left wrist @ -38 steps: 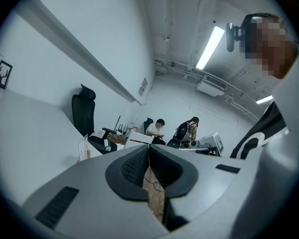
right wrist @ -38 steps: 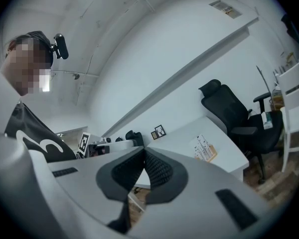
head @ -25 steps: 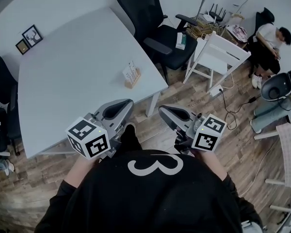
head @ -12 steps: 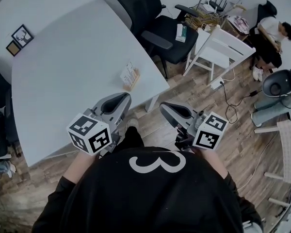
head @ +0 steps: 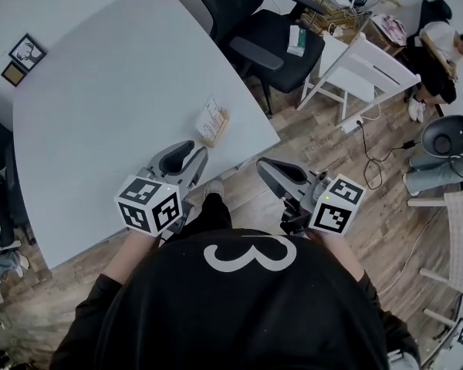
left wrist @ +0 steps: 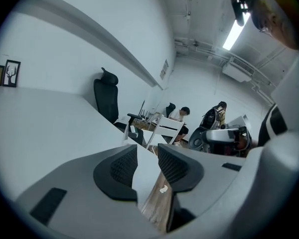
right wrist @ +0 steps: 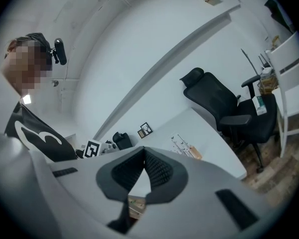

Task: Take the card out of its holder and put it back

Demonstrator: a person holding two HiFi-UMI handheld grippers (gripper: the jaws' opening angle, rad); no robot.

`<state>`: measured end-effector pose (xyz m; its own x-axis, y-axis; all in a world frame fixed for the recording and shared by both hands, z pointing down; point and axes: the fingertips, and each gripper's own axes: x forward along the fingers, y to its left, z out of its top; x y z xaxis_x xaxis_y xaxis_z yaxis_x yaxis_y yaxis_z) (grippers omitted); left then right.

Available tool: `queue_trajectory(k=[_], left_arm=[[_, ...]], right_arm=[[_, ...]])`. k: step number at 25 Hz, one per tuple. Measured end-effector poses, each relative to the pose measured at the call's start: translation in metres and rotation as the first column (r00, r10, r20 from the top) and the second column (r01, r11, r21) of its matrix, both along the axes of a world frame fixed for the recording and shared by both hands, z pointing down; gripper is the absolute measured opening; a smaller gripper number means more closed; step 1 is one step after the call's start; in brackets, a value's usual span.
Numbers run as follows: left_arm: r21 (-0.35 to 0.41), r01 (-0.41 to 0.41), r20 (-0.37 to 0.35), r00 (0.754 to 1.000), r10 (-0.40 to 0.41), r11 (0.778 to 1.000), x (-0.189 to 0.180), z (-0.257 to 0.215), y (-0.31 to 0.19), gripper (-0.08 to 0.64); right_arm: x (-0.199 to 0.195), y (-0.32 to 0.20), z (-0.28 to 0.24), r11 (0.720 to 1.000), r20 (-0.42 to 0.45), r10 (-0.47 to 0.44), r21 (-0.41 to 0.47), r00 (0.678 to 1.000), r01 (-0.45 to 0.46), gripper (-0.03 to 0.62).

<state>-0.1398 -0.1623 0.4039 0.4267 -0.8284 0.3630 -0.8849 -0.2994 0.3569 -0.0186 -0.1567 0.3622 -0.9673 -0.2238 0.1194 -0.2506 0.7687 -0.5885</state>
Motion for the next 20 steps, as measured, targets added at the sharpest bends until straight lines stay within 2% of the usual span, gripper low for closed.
queue_trajectory(k=[7, 14, 20], left_arm=[[-0.073, 0.020, 0.010, 1.000, -0.019, 0.997, -0.015, 0.033, -0.028, 0.122], [-0.132, -0.005, 0.010, 1.000, 0.006, 0.991, -0.019, 0.061, -0.052, 0.121], [-0.147, -0.006, 0.013, 1.000, 0.008, 0.989, -0.019, 0.068, -0.061, 0.121]], right_arm=[[-0.010, -0.019, 0.011, 0.999, -0.009, 0.017, -0.035, 1.000, -0.018, 0.009], [-0.019, -0.028, 0.030, 0.996, -0.033, 0.026, -0.090, 0.999, -0.029, 0.009], [-0.022, -0.026, 0.044, 0.992, -0.045, 0.030, -0.118, 0.999, -0.035, 0.009]])
